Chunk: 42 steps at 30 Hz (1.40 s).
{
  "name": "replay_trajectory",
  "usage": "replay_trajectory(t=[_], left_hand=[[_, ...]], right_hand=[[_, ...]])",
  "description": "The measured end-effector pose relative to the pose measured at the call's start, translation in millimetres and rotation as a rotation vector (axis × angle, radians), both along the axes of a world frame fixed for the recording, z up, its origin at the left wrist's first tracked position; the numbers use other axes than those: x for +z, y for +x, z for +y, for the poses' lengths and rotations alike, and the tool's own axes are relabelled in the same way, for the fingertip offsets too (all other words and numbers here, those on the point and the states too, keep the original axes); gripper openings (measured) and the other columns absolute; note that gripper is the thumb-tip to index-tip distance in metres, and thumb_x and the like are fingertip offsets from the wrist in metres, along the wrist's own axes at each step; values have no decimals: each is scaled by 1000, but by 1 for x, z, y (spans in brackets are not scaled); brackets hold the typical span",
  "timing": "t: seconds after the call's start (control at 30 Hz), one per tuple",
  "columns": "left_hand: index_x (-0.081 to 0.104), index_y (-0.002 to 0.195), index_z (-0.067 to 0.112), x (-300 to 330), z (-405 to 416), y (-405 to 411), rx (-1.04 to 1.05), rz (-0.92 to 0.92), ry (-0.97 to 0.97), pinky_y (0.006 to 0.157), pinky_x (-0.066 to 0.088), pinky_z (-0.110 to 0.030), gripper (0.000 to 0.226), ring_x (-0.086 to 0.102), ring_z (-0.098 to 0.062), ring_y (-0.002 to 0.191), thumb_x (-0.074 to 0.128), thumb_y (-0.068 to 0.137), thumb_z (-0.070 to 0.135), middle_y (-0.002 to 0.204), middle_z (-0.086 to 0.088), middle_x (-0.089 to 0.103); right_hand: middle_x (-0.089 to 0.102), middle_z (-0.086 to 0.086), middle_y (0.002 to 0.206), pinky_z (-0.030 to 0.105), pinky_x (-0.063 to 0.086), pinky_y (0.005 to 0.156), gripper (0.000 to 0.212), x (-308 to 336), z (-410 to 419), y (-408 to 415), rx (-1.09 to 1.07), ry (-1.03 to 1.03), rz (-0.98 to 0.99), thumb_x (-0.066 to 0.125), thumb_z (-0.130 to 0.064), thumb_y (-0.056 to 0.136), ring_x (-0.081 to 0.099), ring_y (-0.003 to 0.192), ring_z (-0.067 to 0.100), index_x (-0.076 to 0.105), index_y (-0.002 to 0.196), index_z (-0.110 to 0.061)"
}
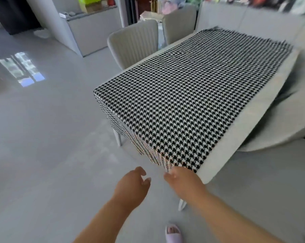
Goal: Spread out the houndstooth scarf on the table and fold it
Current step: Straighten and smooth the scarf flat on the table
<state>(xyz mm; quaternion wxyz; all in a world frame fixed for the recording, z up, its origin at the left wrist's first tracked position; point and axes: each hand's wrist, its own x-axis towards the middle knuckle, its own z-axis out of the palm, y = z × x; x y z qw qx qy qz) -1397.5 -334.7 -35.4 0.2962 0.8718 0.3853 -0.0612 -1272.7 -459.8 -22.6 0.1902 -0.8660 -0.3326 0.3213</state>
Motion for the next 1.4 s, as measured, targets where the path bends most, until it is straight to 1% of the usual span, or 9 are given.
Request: replay_trajectory(t=[0.1,0.2,0.43,0.83,0.97,1.07,1.17,1.27,1.4], left_hand=[[53,118,24,-7,4,21,-76,16,-17,83,48,-28,29,60,-15,99,48,94,41,101,6,66],[53,119,23,-13,9,40,-133,55,-20,87,49,-31,31,60,-17,101,47,95,41,109,4,64],[52,120,23,-30,28,79,-183,124,-43,87,51,-34,31,61,-17,100,46,95,41,112,3,63],[53,121,22,-74,61,102,-393,188,-121,82,51,-30,32,61,-14,92,51,94,39,104,5,64],[54,122,23,-84,72,95,-544,192,-180,82,49,-25,41,59,-10,92,64,87,42,100,10,58],[53,125,28,-84,73,86,-707,163,-246,84,48,-22,57,56,-6,94,75,75,47,108,12,56],[62,108,27,-74,72,84,-811,11,-196,82,50,-27,32,56,-6,90,71,80,41,103,13,60],[68,94,15,-54,81,89,-832,-114,-198,74,52,-28,13,58,-5,75,65,89,27,83,10,63],[60,77,12,-11,100,102,-778,-160,-292,60,48,-18,20,55,-9,63,62,92,25,71,2,59]], right_hand=[[39,-7,67,23,29,56,40,-34,-18,8,-57,-166,57,31,-57,96,38,61,5,41,72,-25],[65,6,109,30,44,74,55,-67,-29,15,-123,-290,142,32,-58,93,61,97,19,60,112,-14],[50,12,139,33,44,97,77,-118,-23,23,-362,-390,322,45,-61,89,51,125,27,32,141,-6],[68,4,104,26,50,91,43,-153,8,6,-788,17,315,71,-42,81,63,98,18,64,109,-10],[66,0,109,31,53,89,66,-157,15,-16,-923,162,208,75,-48,65,62,103,14,60,119,-13],[69,-15,94,20,54,81,36,-122,29,-26,-896,354,180,79,-20,72,65,92,-3,61,101,-33],[71,-17,74,14,53,70,28,-82,43,-23,-879,538,200,74,-6,79,67,75,-6,64,81,-32],[70,-14,65,8,47,64,9,-53,49,-17,-860,709,370,67,-28,86,65,65,-9,65,87,-20],[72,-14,87,8,45,75,45,-57,43,-22,-716,657,572,70,-45,78,65,88,-2,59,111,-16]])
